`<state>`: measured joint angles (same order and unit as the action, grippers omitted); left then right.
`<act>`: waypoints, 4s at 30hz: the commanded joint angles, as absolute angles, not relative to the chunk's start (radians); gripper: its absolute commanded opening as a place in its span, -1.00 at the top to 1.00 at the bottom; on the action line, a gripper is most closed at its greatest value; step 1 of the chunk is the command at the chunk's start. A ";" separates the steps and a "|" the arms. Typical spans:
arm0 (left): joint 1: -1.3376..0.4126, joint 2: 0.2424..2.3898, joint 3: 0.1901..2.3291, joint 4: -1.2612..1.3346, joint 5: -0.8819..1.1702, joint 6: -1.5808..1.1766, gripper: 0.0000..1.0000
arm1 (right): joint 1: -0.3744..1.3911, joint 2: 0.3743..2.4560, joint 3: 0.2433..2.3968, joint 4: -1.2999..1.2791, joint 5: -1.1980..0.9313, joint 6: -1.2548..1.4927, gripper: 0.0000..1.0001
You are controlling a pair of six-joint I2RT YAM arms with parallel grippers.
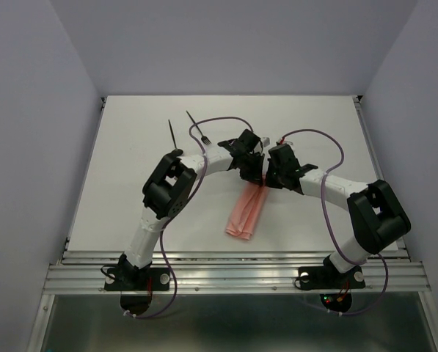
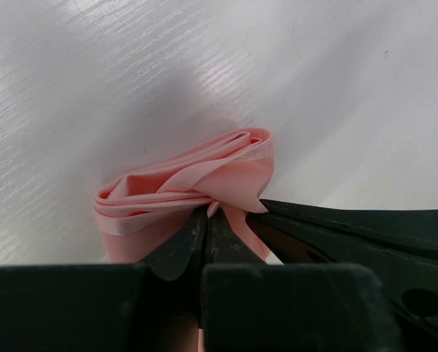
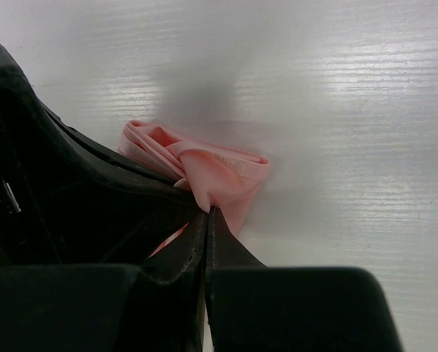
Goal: Fold the napkin into a case and place the utensils inside
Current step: Stuff the smaller-rectangle-folded napkin at the center of the board.
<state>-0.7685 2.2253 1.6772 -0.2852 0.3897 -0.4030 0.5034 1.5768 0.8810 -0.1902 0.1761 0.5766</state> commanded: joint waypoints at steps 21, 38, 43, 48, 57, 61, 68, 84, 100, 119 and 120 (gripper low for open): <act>-0.776 2.025 1.542 -0.206 0.388 -0.379 -0.05 | 0.499 1.536 0.857 -0.140 0.189 0.603 0.99; -0.752 2.042 1.505 -0.207 0.368 -0.370 1.00 | 0.499 1.525 0.861 -0.140 0.184 0.600 0.99; -0.758 2.101 1.558 -0.218 0.380 -0.370 1.00 | 0.499 1.523 0.865 -0.141 0.179 0.600 0.99; -0.773 2.163 1.623 -0.236 0.393 -0.368 1.00 | 0.499 1.522 0.865 -0.144 0.176 0.601 0.99; -0.784 2.212 1.672 -0.236 0.411 -0.382 1.00 | 0.499 1.509 0.868 -0.147 0.172 0.601 0.99; -0.788 2.233 1.693 -0.241 0.411 -0.382 1.00 | 0.499 1.506 0.868 -0.150 0.166 0.603 0.99; -0.790 2.267 1.703 -0.256 0.391 -0.377 1.00 | 0.499 1.499 0.874 -0.158 0.164 0.598 0.99; -0.773 2.140 1.549 -0.121 0.431 -0.406 1.00 | 0.499 1.505 0.853 -0.170 0.204 0.594 0.99; -0.764 2.115 1.479 -0.008 0.511 -0.472 1.00 | 0.499 1.514 0.848 -0.169 0.195 0.597 0.99; -0.749 2.066 1.405 0.126 0.462 -0.577 1.00 | 0.499 1.508 0.847 -0.169 0.192 0.600 0.99; -0.749 2.066 1.404 0.133 0.462 -0.580 1.00 | 0.499 1.506 0.845 -0.169 0.190 0.600 0.99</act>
